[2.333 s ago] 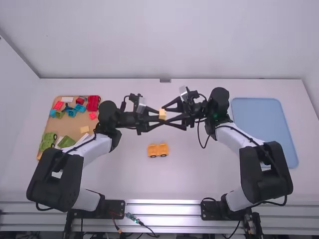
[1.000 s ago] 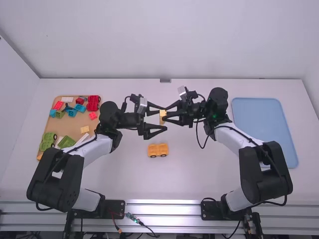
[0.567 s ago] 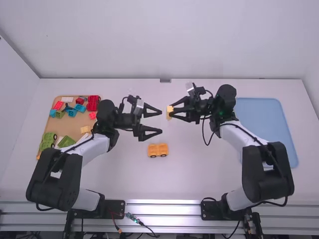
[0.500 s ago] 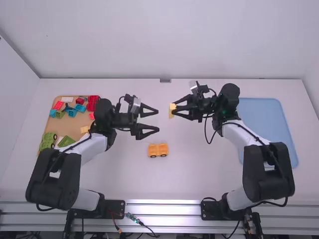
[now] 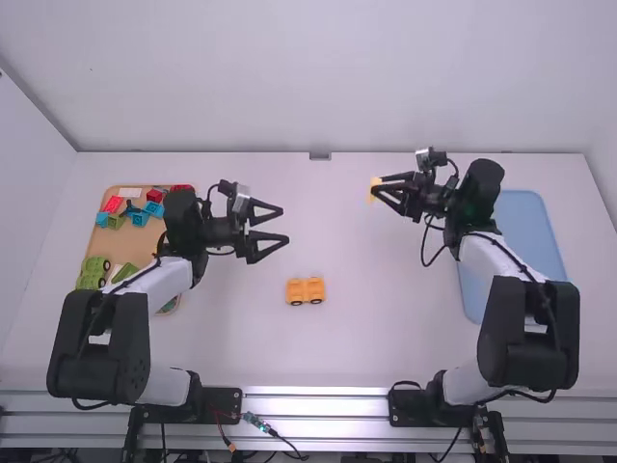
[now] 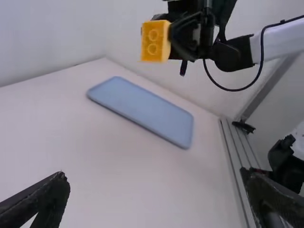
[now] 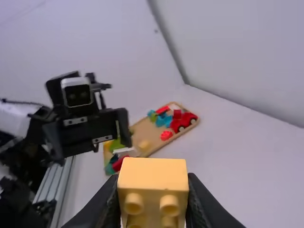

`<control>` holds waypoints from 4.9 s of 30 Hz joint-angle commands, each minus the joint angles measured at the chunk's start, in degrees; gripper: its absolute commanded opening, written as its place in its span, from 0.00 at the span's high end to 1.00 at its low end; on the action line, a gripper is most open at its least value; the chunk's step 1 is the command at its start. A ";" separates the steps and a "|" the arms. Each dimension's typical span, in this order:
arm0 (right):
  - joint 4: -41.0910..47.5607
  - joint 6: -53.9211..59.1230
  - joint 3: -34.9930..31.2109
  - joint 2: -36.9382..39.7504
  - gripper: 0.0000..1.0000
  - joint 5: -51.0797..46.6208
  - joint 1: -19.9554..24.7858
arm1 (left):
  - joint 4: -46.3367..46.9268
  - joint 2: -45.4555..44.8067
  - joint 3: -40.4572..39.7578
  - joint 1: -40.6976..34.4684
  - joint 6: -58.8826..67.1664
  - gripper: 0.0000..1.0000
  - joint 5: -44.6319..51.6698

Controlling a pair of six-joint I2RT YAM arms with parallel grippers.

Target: Assemble lego blocks to make yellow taxi

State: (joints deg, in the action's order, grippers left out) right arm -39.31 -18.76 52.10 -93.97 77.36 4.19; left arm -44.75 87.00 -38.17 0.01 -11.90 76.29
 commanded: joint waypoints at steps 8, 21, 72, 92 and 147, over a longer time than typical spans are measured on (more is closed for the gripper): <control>35.82 25.27 5.07 2.84 0.90 -22.75 -4.09 | -0.24 0.18 0.24 0.00 1.01 0.01 -0.85; 85.85 53.31 20.26 3.32 0.99 -70.18 -22.91 | 34.57 0.18 -8.76 0.33 32.47 0.01 -11.30; 87.82 66.55 19.08 -21.27 0.01 -78.73 -37.68 | 75.18 0.18 -23.65 0.52 68.40 0.01 -23.23; 83.10 68.96 14.78 8.76 0.01 -66.34 -33.92 | 74.24 0.18 -14.99 -0.20 84.22 0.01 -13.77; 16.68 76.04 -27.67 -8.85 0.24 -26.14 -8.72 | 6.97 22.45 9.27 -12.92 52.81 0.01 -21.77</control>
State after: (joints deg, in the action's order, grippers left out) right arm -22.31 57.17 23.92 -101.47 50.22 -4.49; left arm -37.67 109.08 -29.71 -12.40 41.30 53.74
